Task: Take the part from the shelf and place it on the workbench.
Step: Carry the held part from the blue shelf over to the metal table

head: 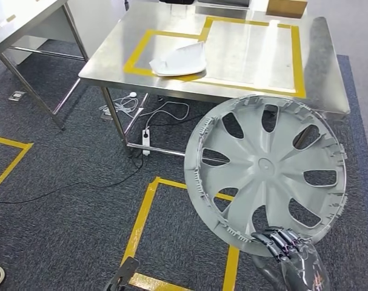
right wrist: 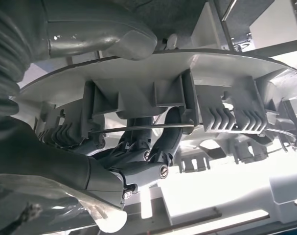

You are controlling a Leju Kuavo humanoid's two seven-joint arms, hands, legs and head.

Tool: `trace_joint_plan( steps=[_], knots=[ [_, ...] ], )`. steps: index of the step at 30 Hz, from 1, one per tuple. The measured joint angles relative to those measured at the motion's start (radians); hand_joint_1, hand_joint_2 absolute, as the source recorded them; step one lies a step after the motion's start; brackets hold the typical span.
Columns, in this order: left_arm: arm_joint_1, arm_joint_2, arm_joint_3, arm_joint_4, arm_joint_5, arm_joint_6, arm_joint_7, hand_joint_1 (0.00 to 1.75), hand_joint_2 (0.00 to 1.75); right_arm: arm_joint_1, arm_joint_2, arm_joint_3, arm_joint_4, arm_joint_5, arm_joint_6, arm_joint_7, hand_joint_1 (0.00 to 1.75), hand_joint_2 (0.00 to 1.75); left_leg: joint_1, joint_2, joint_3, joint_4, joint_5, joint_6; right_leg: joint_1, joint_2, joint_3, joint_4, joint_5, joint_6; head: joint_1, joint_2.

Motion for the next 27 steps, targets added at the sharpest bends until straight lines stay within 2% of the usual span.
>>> trace_joint_plan(
  steps=[2, 4, 5, 7, 8, 9, 10, 11, 12, 13, 14, 15, 18, 19, 20, 22, 23, 24, 25, 26, 27],
  knots=[
    [0.001, 0.000, 0.000, 0.000, 0.000, 0.001, -0.002, 0.00, 1.75, 0.000, 0.000, -0.002, 0.000, 0.001, 0.000, -0.001, 1.75, 1.75, -0.001, 0.001, 0.004, -0.011, -0.005, 0.009, -0.001, -0.002, 0.000, -0.004, -0.003, 0.012, 0.000, 0.000],
    [0.001, 0.000, 0.000, 0.000, 0.000, 0.002, -0.004, 0.00, 1.75, 0.000, 0.000, -0.003, 0.000, 0.001, 0.000, -0.001, 1.75, 1.75, 0.002, 0.001, 0.013, -0.024, -0.003, 0.019, -0.002, -0.003, -0.010, 0.019, -0.022, 0.020, 0.001, 0.000],
    [0.000, -0.001, 0.000, 0.000, 0.000, 0.002, -0.004, 0.00, 1.75, 0.001, 0.000, -0.004, 0.000, 0.002, 0.000, -0.001, 1.75, 1.75, 0.004, 0.001, 0.017, -0.029, -0.003, 0.024, -0.002, -0.002, -0.031, 0.059, -0.044, 0.021, 0.003, 0.000],
    [0.000, -0.002, 0.000, 0.000, -0.001, 0.002, -0.005, 0.00, 1.75, 0.001, 0.000, -0.005, 0.000, 0.002, -0.001, -0.001, 1.75, 1.75, 0.002, 0.001, 0.020, -0.030, -0.006, 0.030, 0.000, -0.002, -0.101, 0.188, -0.097, 0.023, 0.005, 0.000],
    [0.000, -0.002, 0.000, 0.000, -0.001, 0.001, -0.006, 0.00, 1.75, 0.002, 0.000, -0.005, 0.000, 0.002, -0.001, -0.001, 1.75, 1.75, 0.001, 0.001, 0.022, -0.030, -0.008, 0.033, 0.000, -0.002, -0.135, 0.243, -0.109, 0.025, 0.006, 0.000],
    [0.001, -0.002, 0.000, 0.000, -0.001, 0.001, -0.006, 0.00, 1.75, 0.004, 0.000, -0.004, 0.000, 0.002, -0.001, -0.001, 1.75, 1.75, 0.000, 0.001, 0.024, -0.030, -0.010, 0.034, 0.000, -0.002, -0.157, 0.270, -0.105, 0.027, 0.006, 0.000],
    [0.001, -0.002, 0.000, 0.000, -0.001, 0.000, -0.006, 0.00, 1.75, 0.005, 0.000, -0.004, 0.000, 0.001, -0.001, -0.001, 1.75, 1.75, 0.000, 0.000, 0.028, -0.030, -0.013, 0.034, -0.001, -0.002, -0.161, 0.260, -0.080, 0.028, 0.006, 0.000],
    [0.001, -0.003, 0.000, 0.000, -0.001, -0.001, -0.006, 0.00, 1.75, 0.006, 0.000, -0.005, 0.000, 0.000, -0.001, 0.000, 1.75, 1.75, 0.001, 0.000, 0.033, -0.029, -0.017, 0.033, -0.002, -0.002, -0.145, 0.211, -0.039, 0.029, 0.006, 0.000],
    [0.001, -0.003, 0.000, 0.000, -0.001, -0.002, -0.006, 0.00, 1.75, 0.007, 0.000, -0.005, 0.000, -0.001, -0.001, 0.000, 1.75, 1.75, 0.001, -0.001, 0.038, -0.027, -0.022, 0.029, -0.003, -0.003, -0.120, 0.145, 0.001, 0.030, 0.006, 0.000],
    [0.000, -0.003, 0.000, 0.000, -0.001, -0.002, -0.006, 0.00, 1.75, 0.007, 0.000, -0.005, 0.000, -0.002, -0.001, 0.000, 1.75, 1.75, -0.001, -0.002, 0.040, -0.022, -0.028, 0.024, -0.003, -0.003, -0.091, 0.084, 0.028, 0.030, 0.007, 0.000],
    [0.000, -0.002, 0.000, 0.000, -0.001, -0.002, -0.006, 0.00, 1.75, 0.006, 0.000, -0.004, 0.000, -0.003, -0.001, 0.000, 1.75, 1.75, -0.003, -0.003, 0.040, -0.018, -0.032, 0.019, -0.002, -0.002, -0.071, 0.041, 0.042, 0.026, 0.007, 0.000],
    [0.000, -0.002, 0.000, 0.000, -0.001, -0.002, -0.006, 0.00, 1.75, 0.007, 0.000, -0.004, 0.000, -0.003, -0.001, 0.000, 1.75, 1.75, -0.005, -0.003, 0.039, -0.015, -0.035, 0.014, -0.001, -0.001, -0.060, 0.021, 0.042, 0.021, 0.006, 0.000],
    [0.000, -0.001, 0.000, 0.000, -0.001, -0.002, -0.006, 0.00, 1.75, 0.012, 0.000, -0.004, -0.001, -0.006, -0.002, 0.002, 1.75, 1.75, -0.005, -0.002, 0.039, -0.009, -0.041, 0.003, -0.001, 0.003, -0.054, 0.015, 0.036, 0.002, 0.002, 0.000],
    [-0.001, -0.001, 0.000, 0.000, -0.001, -0.002, -0.006, 0.00, 1.75, 0.013, 0.000, -0.004, -0.001, -0.007, -0.002, 0.003, 1.75, 1.75, -0.003, -0.001, 0.033, 0.008, -0.053, -0.003, -0.002, 0.002, -0.051, 0.014, 0.035, -0.004, 0.000, 0.000],
    [-0.001, -0.001, 0.000, 0.000, -0.001, -0.003, -0.006, 0.00, 1.75, 0.013, 0.000, -0.004, -0.001, -0.007, -0.002, 0.003, 1.75, 1.75, -0.002, 0.000, 0.019, 0.041, -0.072, -0.009, -0.003, 0.000, -0.047, 0.013, 0.034, -0.009, -0.002, 0.000],
    [-0.001, -0.001, 0.000, 0.000, -0.001, -0.003, -0.006, 0.00, 1.75, 0.014, 0.000, -0.004, -0.001, -0.007, -0.002, 0.002, 1.75, 1.75, 0.002, 0.001, -0.038, 0.161, -0.126, -0.017, -0.001, -0.002, -0.042, 0.012, 0.030, -0.017, -0.005, 0.000],
    [0.000, -0.001, 0.000, 0.000, -0.001, -0.004, -0.006, 0.00, 1.75, 0.014, 0.000, -0.004, -0.001, -0.007, -0.002, 0.002, 1.75, 1.75, 0.003, 0.001, -0.069, 0.220, -0.145, -0.019, 0.000, -0.002, -0.041, 0.013, 0.028, -0.019, -0.005, 0.000],
    [0.002, -0.001, 0.000, 0.000, -0.001, -0.005, -0.006, 0.00, 1.75, 0.014, 0.000, -0.004, -0.001, -0.007, -0.002, 0.002, 1.75, 1.75, 0.003, 0.001, -0.090, 0.257, -0.150, -0.019, 0.001, -0.002, -0.038, 0.013, 0.026, -0.020, -0.005, 0.000],
    [0.002, -0.001, 0.000, 0.000, -0.001, -0.005, -0.006, 0.00, 1.75, 0.014, 0.000, -0.004, 0.000, -0.007, -0.002, 0.003, 1.75, 1.75, 0.003, 0.001, -0.094, 0.258, -0.135, -0.016, 0.002, -0.002, -0.035, 0.013, 0.024, -0.021, -0.005, 0.000],
    [0.003, -0.001, 0.000, 0.000, -0.001, -0.006, -0.005, 0.00, 1.75, 0.014, 0.000, -0.004, -0.001, -0.008, -0.002, 0.003, 1.75, 1.75, 0.003, 0.001, -0.081, 0.223, -0.104, -0.012, 0.003, -0.001, -0.031, 0.013, 0.021, -0.021, -0.005, 0.000],
    [0.002, -0.001, 0.000, 0.000, -0.001, -0.006, -0.005, 0.00, 1.75, 0.014, 0.000, -0.004, -0.001, -0.008, -0.002, 0.004, 1.75, 1.75, 0.002, 0.001, -0.054, 0.159, -0.064, -0.006, 0.003, -0.001, -0.026, 0.012, 0.019, -0.021, -0.005, 0.000]
  ],
)
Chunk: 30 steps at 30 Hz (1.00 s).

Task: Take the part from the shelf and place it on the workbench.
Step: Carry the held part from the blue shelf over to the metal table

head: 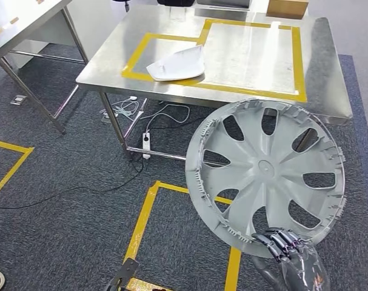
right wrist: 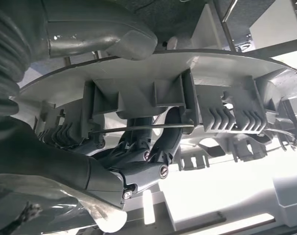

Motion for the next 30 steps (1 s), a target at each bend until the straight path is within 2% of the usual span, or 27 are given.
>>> trace_joint_plan(
  steps=[1, 3, 5, 7, 8, 9, 11, 12, 13, 14, 15, 16, 17, 18, 21, 23, 25, 26, 27, 28, 29, 30],
  knots=[
    [-0.001, 0.000, 0.000, 0.000, 0.000, 0.000, 0.001, 0.00, 1.75, 0.000, 0.000, 0.000, 0.000, 0.000, 0.000, 0.000, 1.75, 1.75, -0.002, 0.000, 0.029, -0.062, 0.028, 0.007, 0.002, 0.000, 0.004, 0.000, -0.003, 0.002, 0.001, 0.000],
    [-0.003, 0.000, 0.000, 0.000, 0.000, 0.000, 0.002, 0.00, 1.75, 0.000, 0.000, 0.000, 0.000, 0.000, 0.000, 0.000, 1.75, 1.75, -0.007, 0.000, 0.068, -0.149, 0.048, 0.018, 0.004, 0.001, 0.005, -0.001, -0.006, 0.009, 0.001, 0.000],
    [-0.003, 0.001, 0.000, 0.000, 0.000, 0.000, 0.004, 0.00, 1.75, 0.000, 0.000, 0.000, 0.000, 0.000, 0.000, 0.000, 1.75, 1.75, -0.010, 0.001, 0.074, -0.167, 0.040, 0.022, 0.003, 0.000, 0.006, -0.007, -0.006, 0.020, 0.000, 0.000],
    [-0.002, 0.001, 0.000, 0.000, 0.000, 0.000, 0.006, 0.00, 1.75, 0.000, 0.000, 0.000, 0.000, 0.000, 0.000, 0.000, 1.75, 1.75, -0.005, 0.001, 0.083, -0.182, 0.044, 0.029, 0.003, -0.001, 0.002, -0.002, -0.015, 0.029, 0.001, 0.000],
    [-0.002, 0.000, 0.000, 0.000, 0.000, 0.000, 0.007, 0.00, 1.75, 0.000, 0.000, 0.000, 0.000, 0.000, 0.000, 0.000, 1.75, 1.75, -0.002, 0.001, 0.089, -0.190, 0.046, 0.032, 0.003, -0.001, -0.010, 0.023, -0.031, 0.033, 0.003, 0.000],
    [-0.002, -0.001, 0.000, 0.000, 0.000, 0.000, 0.007, 0.00, 1.75, 0.000, 0.000, 0.000, 0.000, 0.000, 0.000, 0.000, 1.75, 1.75, -0.001, 0.001, 0.094, -0.195, 0.047, 0.036, 0.003, -0.001, -0.035, 0.071, -0.055, 0.035, 0.005, 0.000],
    [-0.003, -0.002, 0.000, 0.000, 0.000, 0.000, 0.007, 0.00, 1.75, 0.000, 0.000, 0.000, 0.000, 0.000, 0.000, 0.000, 1.75, 1.75, -0.003, 0.001, 0.097, -0.196, 0.044, 0.041, 0.003, 0.000, -0.105, 0.201, -0.107, 0.040, 0.006, 0.000],
    [-0.002, -0.002, 0.000, 0.000, 0.000, -0.001, 0.007, 0.00, 1.75, 0.001, 0.000, 0.000, 0.000, 0.001, 0.000, -0.001, 1.75, 1.75, -0.004, 0.001, 0.098, -0.195, 0.042, 0.042, 0.003, 0.000, -0.135, 0.248, -0.116, 0.042, 0.006, 0.000],
    [-0.002, -0.002, 0.000, 0.000, 0.000, -0.001, 0.007, 0.00, 1.75, 0.001, 0.000, 0.000, 0.000, 0.000, 0.000, -0.001, 1.75, 1.75, -0.004, 0.002, 0.100, -0.195, 0.039, 0.043, 0.003, 0.000, -0.149, 0.261, -0.105, 0.044, 0.006, 0.000],
    [-0.001, -0.002, 0.000, 0.000, 0.000, -0.001, 0.007, 0.00, 1.75, 0.001, 0.000, 0.000, 0.000, 0.000, 0.000, 0.000, 1.75, 1.75, -0.004, 0.001, 0.104, -0.193, 0.036, 0.042, 0.002, -0.001, -0.142, 0.234, -0.075, 0.045, 0.006, 0.000],
    [-0.001, -0.002, 0.000, 0.000, 0.000, -0.001, 0.007, 0.00, 1.75, 0.001, 0.000, 0.000, 0.000, 0.000, 0.000, 0.001, 1.75, 1.75, -0.004, 0.000, 0.109, -0.192, 0.031, 0.040, 0.001, -0.001, -0.117, 0.172, -0.032, 0.046, 0.006, 0.000],
    [-0.001, -0.003, 0.000, 0.000, -0.001, -0.001, 0.007, 0.00, 1.75, 0.001, 0.000, 0.000, 0.000, -0.001, 0.000, 0.001, 1.75, 1.75, -0.004, 0.000, 0.113, -0.189, 0.025, 0.037, 0.001, -0.002, -0.087, 0.106, -0.001, 0.047, 0.007, 0.000],
    [-0.002, -0.003, 0.000, 0.000, -0.001, -0.001, 0.007, 0.00, 1.75, 0.000, 0.000, 0.000, 0.000, -0.001, 0.000, 0.002, 1.75, 1.75, -0.005, -0.001, 0.114, -0.183, 0.019, 0.032, 0.001, -0.001, -0.059, 0.049, 0.019, 0.045, 0.007, 0.000],
    [-0.002, -0.003, 0.000, 0.000, -0.002, -0.001, 0.007, 0.00, 1.75, 0.000, 0.000, 0.001, 0.000, 0.000, 0.000, 0.002, 1.75, 1.75, -0.007, -0.002, 0.114, -0.179, 0.015, 0.027, 0.001, 0.001, -0.040, 0.014, 0.026, 0.040, 0.008, 0.000],
    [-0.002, -0.002, 0.000, 0.000, -0.002, -0.001, 0.008, 0.00, 1.75, 0.002, 0.000, 0.001, -0.002, -0.001, 0.000, 0.004, 1.75, 1.75, -0.009, -0.001, 0.113, -0.174, 0.008, 0.018, 0.004, 0.005, -0.029, 0.003, 0.018, 0.022, 0.006, 0.000],
    [-0.003, -0.002, 0.000, 0.000, -0.003, -0.001, 0.008, 0.00, 1.75, 0.002, 0.000, 0.001, -0.002, -0.002, 0.000, 0.007, 1.75, 1.75, -0.007, 0.000, 0.104, -0.147, -0.012, 0.008, 0.001, 0.004, -0.023, 0.001, 0.015, 0.011, 0.004, 0.000],
    [-0.003, -0.002, 0.000, 0.000, -0.003, -0.001, 0.009, 0.00, 1.75, 0.002, 0.000, 0.001, -0.002, -0.002, 0.000, 0.008, 1.75, 1.75, -0.004, 0.001, 0.055, -0.043, -0.062, -0.003, 0.000, 0.001, -0.016, -0.001, 0.011, 0.001, 0.002, 0.000],
    [-0.003, -0.002, 0.000, 0.000, -0.003, -0.001, 0.009, 0.00, 1.75, 0.002, 0.000, 0.001, -0.002, -0.001, 0.000, 0.008, 1.75, 1.75, -0.001, 0.001, 0.018, 0.029, -0.089, -0.007, 0.000, 0.000, -0.013, -0.001, 0.008, -0.003, 0.002, 0.000],
    [-0.002, -0.002, 0.000, 0.000, -0.003, -0.001, 0.010, 0.00, 1.75, 0.002, 0.000, 0.001, -0.002, -0.001, 0.000, 0.008, 1.75, 1.75, 0.000, 0.001, -0.015, 0.088, -0.105, -0.009, 0.000, 0.000, -0.009, -0.001, 0.005, -0.004, 0.002, 0.000],
    [-0.001, -0.001, 0.000, 0.000, -0.003, -0.002, 0.010, 0.00, 1.75, 0.001, 0.000, 0.001, -0.002, -0.001, 0.000, 0.008, 1.75, 1.75, 0.001, 0.001, -0.035, 0.118, -0.101, -0.009, 0.000, 0.000, -0.005, -0.001, 0.002, -0.005, 0.002, 0.000],
    [-0.001, -0.001, 0.000, 0.000, -0.003, -0.002, 0.011, 0.00, 1.75, 0.001, 0.000, 0.002, -0.001, -0.001, 0.000, 0.009, 1.75, 1.75, 0.001, 0.001, -0.038, 0.108, -0.077, -0.007, 0.001, 0.000, 0.001, -0.001, -0.002, -0.005, 0.002, 0.000],
    [-0.001, -0.001, 0.000, 0.000, -0.004, -0.002, 0.012, 0.00, 1.75, 0.001, 0.000, 0.002, -0.001, -0.001, 0.000, 0.010, 1.75, 1.75, 0.001, 0.001, -0.023, 0.063, -0.037, -0.003, 0.001, 0.001, 0.007, -0.001, -0.006, -0.004, 0.002, 0.000]
  ],
)
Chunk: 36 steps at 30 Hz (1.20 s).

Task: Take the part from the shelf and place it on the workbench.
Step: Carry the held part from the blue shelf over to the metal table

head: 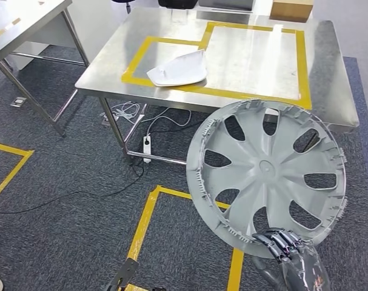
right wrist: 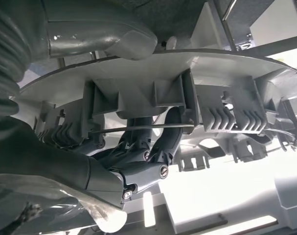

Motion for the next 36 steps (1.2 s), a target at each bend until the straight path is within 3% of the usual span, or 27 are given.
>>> trace_joint_plan(
  steps=[2, 3, 8, 10, 12, 13, 14, 16, 18, 19, 22, 24, 25, 27, 28, 29, 30, 32, 33, 34, 36],
  knots=[
    [-0.001, 0.000, 0.000, 0.000, -0.003, 0.000, 0.000, 0.00, 1.75, 0.000, 0.000, 0.000, 0.000, 0.000, 0.000, 0.001, 1.75, 1.75, -0.004, 0.000, 0.052, -0.131, 0.073, 0.012, 0.001, 0.001, 0.011, -0.001, -0.009, 0.004, 0.001, 0.000],
    [-0.002, 0.001, 0.000, 0.000, -0.004, 0.000, 0.000, 0.00, 1.75, -0.001, 0.000, 0.000, 0.000, 0.000, 0.000, 0.001, 1.75, 1.75, -0.006, 0.001, 0.073, -0.182, 0.087, 0.017, 0.002, 0.002, 0.013, -0.001, -0.012, 0.009, 0.000, 0.000],
    [-0.002, 0.001, 0.000, -0.001, -0.006, -0.001, 0.000, 0.00, 1.75, -0.003, 0.000, -0.001, 0.000, -0.003, 0.000, 0.001, 1.75, 1.75, -0.007, 0.000, 0.105, -0.245, 0.080, 0.031, 0.001, 0.000, 0.010, 0.001, -0.028, 0.037, 0.000, 0.000],
    [-0.004, -0.001, 0.000, -0.001, -0.007, -0.001, 0.000, 0.00, 1.75, -0.004, -0.001, -0.001, 0.000, -0.004, 0.000, 0.000, 1.75, 1.75, -0.003, 0.000, 0.118, -0.258, 0.080, 0.039, 0.000, 0.000, -0.035, 0.084, -0.068, 0.041, 0.004, 0.000],
    [-0.004, -0.002, 0.000, -0.001, -0.007, -0.001, 0.000, 0.00, 1.75, -0.005, -0.001, -0.001, 0.000, -0.004, -0.001, -0.001, 1.75, 1.75, -0.005, 0.001, 0.124, -0.258, 0.073, 0.044, 0.000, 0.000, -0.112, 0.214, -0.111, 0.045, 0.007, 0.000],
    [-0.003, -0.002, 0.000, -0.001, -0.007, -0.001, 0.000, 0.00, 1.75, -0.005, -0.001, -0.001, 0.000, -0.004, -0.001, -0.002, 1.75, 1.75, -0.006, 0.001, 0.129, -0.258, 0.068, 0.045, 0.000, 0.000, -0.142, 0.254, -0.113, 0.048, 0.007, 0.000],
    [-0.003, -0.002, 0.000, -0.001, -0.007, -0.002, 0.000, 0.00, 1.75, -0.005, -0.001, -0.001, 0.001, -0.004, -0.001, -0.004, 1.75, 1.75, -0.006, 0.001, 0.135, -0.257, 0.062, 0.045, 0.000, 0.000, -0.154, 0.258, -0.094, 0.049, 0.007, 0.000],
    [-0.002, -0.003, 0.000, -0.001, -0.007, -0.004, 0.000, 0.00, 1.75, -0.004, -0.001, -0.001, 0.002, -0.005, -0.001, -0.004, 1.75, 1.75, -0.005, 0.000, 0.152, -0.255, 0.047, 0.041, -0.001, -0.002, -0.123, 0.158, -0.011, 0.051, 0.008, 0.000],
    [-0.003, -0.004, 0.000, -0.001, -0.007, -0.005, 0.000, 0.00, 1.75, -0.006, -0.001, -0.001, 0.003, -0.005, -0.001, -0.006, 1.75, 1.75, -0.008, -0.002, 0.164, -0.249, 0.032, 0.032, 0.000, -0.003, -0.070, 0.044, 0.038, 0.048, 0.010, 0.000],
    [-0.004, -0.005, 0.000, -0.001, -0.007, -0.005, 0.000, 0.00, 1.75, -0.007, -0.001, -0.001, 0.003, -0.004, -0.001, -0.006, 1.75, 1.75, -0.010, -0.002, 0.166, -0.247, 0.026, 0.027, 0.002, -0.002, -0.053, 0.015, 0.040, 0.044, 0.010, 0.000],
    [-0.005, -0.005, 0.000, -0.002, -0.007, -0.005, 0.000, 0.00, 1.75, -0.006, -0.001, -0.001, 0.003, -0.004, -0.001, -0.007, 1.75, 1.75, -0.011, -0.001, 0.168, -0.243, 0.016, 0.017, 0.002, 0.001, -0.039, 0.003, 0.024, 0.026, 0.008, 0.000],
    [-0.007, -0.005, 0.000, -0.002, -0.007, -0.005, 0.000, 0.00, 1.75, -0.004, -0.001, -0.001, 0.003, -0.006, -0.001, -0.005, 1.75, 1.75, -0.010, 0.000, 0.155, -0.201, -0.008, 0.006, -0.002, -0.001, -0.026, 0.001, 0.015, 0.014, 0.004, 0.000],
    [-0.008, -0.005, 0.000, -0.002, -0.007, -0.005, 0.000, 0.00, 1.75, -0.003, -0.001, -0.001, 0.003, -0.006, -0.001, -0.005, 1.75, 1.75, -0.008, 0.001, 0.131, -0.149, -0.031, 0.000, -0.004, -0.002, -0.019, 0.000, 0.010, 0.008, 0.002, 0.000],
    [-0.007, -0.005, 0.000, -0.002, -0.007, -0.004, 0.000, 0.00, 1.75, -0.003, -0.001, 0.000, 0.003, -0.006, -0.001, -0.006, 1.75, 1.75, -0.004, 0.001, 0.049, -0.005, -0.077, -0.008, -0.004, -0.003, -0.007, 0.000, -0.001, 0.003, 0.000, 0.000],
    [-0.005, -0.004, 0.000, -0.002, -0.007, -0.004, 0.000, 0.00, 1.75, -0.003, -0.001, 0.000, 0.003, -0.006, -0.001, -0.006, 1.75, 1.75, -0.003, 0.001, 0.013, 0.047, -0.083, -0.009, -0.003, -0.003, 0.000, 0.000, -0.007, 0.003, -0.001, 0.000],
    [-0.003, -0.004, 0.000, -0.002, -0.007, -0.004, 0.000, 0.00, 1.75, -0.003, -0.001, 0.000, 0.003, -0.006, -0.001, -0.006, 1.75, 1.75, -0.002, 0.001, -0.009, 0.065, -0.068, -0.007, -0.003, -0.002, 0.008, 0.000, -0.014, 0.003, 0.000, 0.000],
    [-0.002, -0.004, 0.000, -0.002, -0.007, -0.004, 0.000, 0.00, 1.75, -0.002, -0.001, 0.000, 0.003, -0.006, -0.001, -0.006, 1.75, 1.75, -0.003, 0.001, -0.012, 0.043, -0.033, -0.004, -0.003, 0.000, 0.018, 0.000, -0.021, 0.004, 0.000, 0.000],
    [-0.001, -0.003, 0.000, -0.002, -0.007, -0.004, 0.000, 0.00, 1.75, -0.002, -0.001, 0.000, 0.003, -0.006, -0.001, -0.005, 1.75, 1.75, -0.006, 0.001, 0.022, -0.075, 0.059, 0.010, -0.002, 0.001, 0.038, -0.002, -0.037, 0.008, 0.000, 0.000],
    [-0.002, -0.002, 0.000, -0.002, -0.007, -0.005, 0.000, 0.00, 1.75, -0.003, -0.001, 0.000, 0.003, -0.006, -0.001, -0.005, 1.75, 1.75, -0.010, 0.001, 0.043, -0.132, 0.087, 0.017, -0.001, 0.003, 0.045, -0.003, -0.044, 0.012, 0.001, 0.000],
    [-0.002, -0.002, 0.000, -0.002, -0.007, -0.005, 0.000, 0.00, 1.75, -0.003, -0.001, 0.000, 0.003, -0.006, -0.001, -0.005, 1.75, 1.75, -0.014, 0.001, 0.061, -0.176, 0.096, 0.024, -0.001, 0.003, 0.050, -0.005, -0.050, 0.017, 0.002, 0.000],
    [-0.002, 0.000, 0.000, -0.002, -0.007, -0.005, 0.000, 0.00, 1.75, -0.004, -0.001, 0.000, 0.003, -0.006, -0.001, -0.005, 1.75, 1.75, -0.018, 0.002, 0.076, -0.215, 0.081, 0.033, 0.000, 0.003, 0.056, -0.010, -0.048, 0.030, 0.001, 0.000]
  ],
)
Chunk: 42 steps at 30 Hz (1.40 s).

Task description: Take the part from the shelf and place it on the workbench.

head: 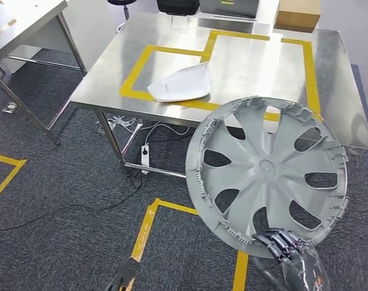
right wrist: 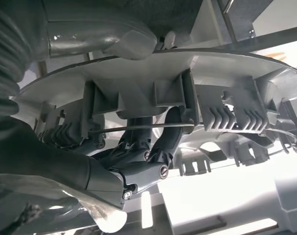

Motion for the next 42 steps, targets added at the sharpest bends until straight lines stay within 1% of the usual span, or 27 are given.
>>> trace_joint_plan(
  steps=[2, 3, 4, 6, 7, 8, 9, 11, 12, 13, 14, 17, 19, 22, 23, 24, 25, 27, 29, 32, 33, 34, 37, 38, 39, 40, 42],
  knots=[
    [0.001, 0.000, 0.000, 0.000, 0.000, 0.000, 0.000, 0.00, 1.75, 0.001, 0.000, 0.000, 0.000, -0.002, 0.000, 0.001, 1.75, 1.75, 0.004, -0.002, 0.021, -0.027, -0.006, 0.006, -0.001, -0.003, 0.004, 0.004, 0.001, 0.010, 0.000, 0.000],
    [0.001, 0.000, 0.000, 0.000, 0.000, 0.000, 0.000, 0.00, 1.75, 0.001, 0.000, 0.000, 0.000, -0.004, 0.000, 0.002, 1.75, 1.75, 0.007, -0.003, 0.035, -0.037, -0.006, 0.009, -0.001, -0.003, -0.005, 0.024, -0.008, 0.013, 0.002, 0.000],
    [0.000, 0.000, 0.000, 0.000, -0.001, 0.001, 0.000, 0.00, 1.75, 0.000, 0.000, 0.000, 0.000, -0.006, 0.000, 0.003, 1.75, 1.75, 0.009, -0.004, 0.047, -0.046, -0.007, 0.013, -0.001, -0.004, -0.027, 0.064, -0.023, 0.014, 0.004, 0.000],
    [-0.001, -0.002, 0.000, 0.000, -0.001, 0.001, 0.000, 0.00, 1.75, -0.002, 0.000, -0.001, 0.000, -0.008, 0.000, 0.005, 1.75, 1.75, 0.009, -0.004, 0.059, -0.050, -0.015, 0.017, 0.000, -0.003, -0.106, 0.185, -0.067, 0.016, 0.006, 0.000],
    [0.000, -0.002, 0.000, 0.000, -0.001, 0.000, 0.000, 0.00, 1.75, -0.002, 0.000, -0.001, 0.000, -0.007, 0.000, 0.005, 1.75, 1.75, 0.008, -0.004, 0.064, -0.050, -0.022, 0.018, 0.000, -0.003, -0.148, 0.236, -0.081, 0.018, 0.006, 0.000],
    [0.001, -0.002, 0.000, 0.000, -0.001, 0.000, 0.000, 0.00, 1.75, -0.001, 0.000, -0.001, 0.000, -0.007, 0.000, 0.006, 1.75, 1.75, 0.008, -0.004, 0.072, -0.050, -0.029, 0.018, 0.000, -0.003, -0.177, 0.259, -0.079, 0.019, 0.006, 0.000],
    [0.002, -0.002, 0.000, 0.000, -0.001, 0.000, 0.000, 0.00, 1.75, 0.000, 0.000, -0.001, 0.000, -0.008, 0.000, 0.006, 1.75, 1.75, 0.008, -0.004, 0.083, -0.050, -0.037, 0.017, -0.001, -0.004, -0.189, 0.250, -0.055, 0.021, 0.006, 0.000],
    [0.003, -0.003, 0.000, 0.000, -0.001, 0.000, 0.000, 0.00, 1.75, 0.001, 0.000, -0.001, 0.000, -0.008, 0.000, 0.008, 1.75, 1.75, 0.009, -0.004, 0.108, -0.050, -0.057, 0.014, -0.001, -0.005, -0.168, 0.140, 0.043, 0.022, 0.007, 0.000],
    [0.002, -0.004, 0.000, 0.000, -0.001, 0.000, 0.000, 0.00, 1.75, 0.001, 0.000, -0.001, 0.001, -0.008, 0.000, 0.008, 1.75, 1.75, 0.008, -0.005, 0.118, -0.048, -0.066, 0.010, 0.000, -0.006, -0.154, 0.084, 0.077, 0.021, 0.007, 0.000],
    [0.001, -0.004, 0.001, 0.000, -0.001, 0.000, 0.000, 0.00, 1.75, 0.000, 0.000, -0.001, 0.001, -0.008, 0.000, 0.008, 1.75, 1.75, 0.007, -0.005, 0.122, -0.046, -0.074, 0.004, 0.001, -0.007, -0.142, 0.043, 0.096, 0.015, 0.007, 0.000],
    [0.001, -0.004, 0.001, 0.000, -0.001, 0.000, 0.000, 0.00, 1.75, 0.001, 0.000, -0.001, 0.001, -0.007, -0.001, 0.007, 1.75, 1.75, 0.006, -0.004, 0.123, -0.044, -0.080, -0.002, 0.004, -0.008, -0.138, 0.023, 0.101, 0.008, 0.006, 0.000],
    [0.001, -0.004, 0.001, -0.001, -0.002, -0.001, 0.000, 0.00, 1.75, 0.004, 0.000, -0.001, 0.000, -0.008, -0.002, 0.007, 1.75, 1.75, 0.005, -0.003, 0.123, -0.025, -0.086, -0.016, 0.003, -0.005, -0.121, 0.011, 0.093, -0.016, 0.005, 0.000],
    [-0.001, -0.005, 0.001, -0.001, -0.005, -0.001, 0.000, 0.00, 1.75, 0.004, 0.000, -0.001, 0.000, -0.012, -0.002, 0.008, 1.75, 1.75, 0.007, -0.002, 0.087, 0.052, -0.099, -0.026, -0.001, -0.006, -0.101, 0.005, 0.084, -0.027, 0.002, 0.000],
    [-0.002, -0.004, 0.001, -0.001, -0.007, -0.001, 0.000, 0.00, 1.75, 0.004, 0.000, 0.000, 0.000, -0.012, -0.003, 0.005, 1.75, 1.75, 0.015, -0.001, -0.028, 0.228, -0.169, -0.042, 0.000, -0.006, -0.076, 0.003, 0.063, -0.033, -0.001, 0.000],
    [-0.001, -0.004, 0.001, -0.001, -0.007, -0.001, 0.000, 0.00, 1.75, 0.004, 0.001, 0.000, 0.000, -0.012, -0.003, 0.003, 1.75, 1.75, 0.015, -0.001, -0.053, 0.253, -0.178, -0.043, 0.000, -0.005, -0.066, 0.003, 0.055, -0.033, -0.002, 0.000],
    [0.000, -0.004, 0.001, -0.001, -0.007, -0.001, 0.000, 0.00, 1.75, 0.004, 0.001, 0.000, 0.000, -0.013, -0.003, 0.002, 1.75, 1.75, 0.016, -0.001, -0.064, 0.246, -0.165, -0.042, 0.000, -0.004, -0.054, 0.002, 0.047, -0.033, -0.002, 0.000],
    [0.001, -0.004, 0.001, -0.001, -0.007, -0.002, 0.000, 0.00, 1.75, 0.004, 0.001, 0.000, 0.000, -0.014, -0.002, 0.002, 1.75, 1.75, 0.015, -0.001, -0.059, 0.205, -0.128, -0.038, 0.001, -0.004, -0.041, 0.002, 0.038, -0.032, -0.002, 0.000],
    [0.001, -0.002, 0.001, -0.001, -0.007, -0.002, 0.000, 0.00, 1.75, 0.004, 0.001, 0.001, 0.000, -0.016, -0.002, 0.001, 1.75, 1.75, 0.009, 0.000, -0.030, 0.083, -0.035, -0.022, 0.003, -0.002, -0.020, 0.001, 0.022, -0.027, 0.000, 0.000],
    [0.001, 0.000, 0.001, -0.001, -0.007, -0.002, 0.001, 0.00, 1.75, 0.003, 0.001, 0.001, -0.001, -0.016, -0.003, -0.001, 1.75, 1.75, -0.001, 0.002, -0.008, 0.004, 0.004, -0.006, 0.002, -0.002, -0.012, -0.005, 0.012, -0.017, -0.002, 0.000],
    [0.002, 0.002, 0.001, -0.001, -0.007, -0.001, 0.002, 0.00, 1.75, 0.002, 0.001, 0.000, -0.001, -0.017, -0.003, -0.003, 1.75, 1.75, -0.003, 0.002, 0.014, -0.032, 0.007, 0.009, 0.002, -0.003, -0.002, -0.008, 0.016, 0.002, -0.007, 0.000],
    [0.001, 0.002, 0.001, -0.001, -0.007, -0.001, 0.002, 0.00, 1.75, 0.001, 0.001, 0.000, -0.001, -0.018, -0.003, -0.003, 1.75, 1.75, -0.001, 0.002, 0.026, -0.044, 0.008, 0.014, 0.003, -0.004, -0.008, 0.011, 0.016, 0.006, -0.005, 0.000],
    [0.000, 0.001, 0.001, -0.001, -0.008, -0.001, 0.002, 0.00, 1.75, 0.001, 0.001, -0.001, -0.001, -0.018, -0.003, -0.003, 1.75, 1.75, 0.002, 0.001, 0.037, -0.051, 0.007, 0.018, 0.003, -0.004, -0.028, 0.044, 0.008, 0.007, -0.003, 0.000],
    [-0.002, -0.002, 0.001, -0.001, -0.008, -0.001, 0.001, 0.00, 1.75, 0.000, 0.001, -0.001, -0.001, -0.017, -0.003, -0.004, 1.75, 1.75, 0.003, 0.000, 0.054, -0.056, -0.006, 0.024, 0.002, -0.003, -0.144, 0.210, -0.051, 0.013, 0.002, 0.000],
    [-0.001, -0.002, 0.001, -0.001, -0.008, -0.001, 0.001, 0.00, 1.75, 0.000, 0.001, -0.001, -0.001, -0.017, -0.003, -0.004, 1.75, 1.75, 0.003, 0.000, 0.060, -0.056, -0.013, 0.024, 0.002, -0.004, -0.176, 0.242, -0.064, 0.016, 0.002, 0.000],
    [0.000, -0.002, 0.001, -0.001, -0.008, -0.001, 0.001, 0.00, 1.75, 0.001, 0.001, 0.000, -0.001, -0.017, -0.003, -0.004, 1.75, 1.75, 0.003, 0.000, 0.069, -0.056, -0.021, 0.023, 0.001, -0.004, -0.193, 0.244, -0.057, 0.019, 0.002, 0.000],
    [0.000, -0.003, 0.001, -0.001, -0.008, -0.002, 0.001, 0.00, 1.75, 0.002, 0.001, 0.000, -0.001, -0.018, -0.003, -0.003, 1.75, 1.75, 0.004, 0.000, 0.080, -0.056, -0.030, 0.022, -0.001, -0.004, -0.192, 0.212, -0.027, 0.022, 0.003, 0.000],
    [0.000, -0.004, 0.001, -0.001, -0.008, -0.004, 0.002, 0.00, 1.75, 0.002, 0.001, 0.000, 0.000, -0.021, -0.003, -0.003, 1.75, 1.75, 0.004, -0.001, 0.102, -0.055, -0.049, 0.014, -0.004, -0.005, -0.159, 0.095, 0.062, 0.027, 0.003, 0.000]
  ],
)
